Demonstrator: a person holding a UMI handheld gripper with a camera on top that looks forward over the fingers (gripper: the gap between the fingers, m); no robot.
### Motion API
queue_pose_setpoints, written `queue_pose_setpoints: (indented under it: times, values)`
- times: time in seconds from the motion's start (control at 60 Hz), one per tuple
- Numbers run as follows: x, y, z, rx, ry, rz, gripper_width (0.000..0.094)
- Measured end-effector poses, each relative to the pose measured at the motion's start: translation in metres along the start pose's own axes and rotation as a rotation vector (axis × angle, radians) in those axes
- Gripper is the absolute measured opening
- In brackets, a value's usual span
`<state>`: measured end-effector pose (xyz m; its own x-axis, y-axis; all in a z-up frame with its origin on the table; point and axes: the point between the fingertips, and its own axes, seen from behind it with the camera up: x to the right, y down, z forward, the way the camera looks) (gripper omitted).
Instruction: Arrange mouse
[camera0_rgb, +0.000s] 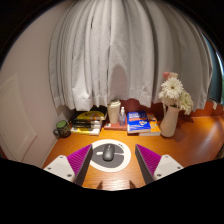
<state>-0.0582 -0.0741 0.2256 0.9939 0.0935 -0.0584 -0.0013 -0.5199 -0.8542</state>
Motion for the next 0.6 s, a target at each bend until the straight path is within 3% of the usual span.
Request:
queue_pose_setpoints:
  times: [0.6]
  values:
    - [0.057, 0.042, -0.085, 0.02, 0.022, 0.03, 0.0852]
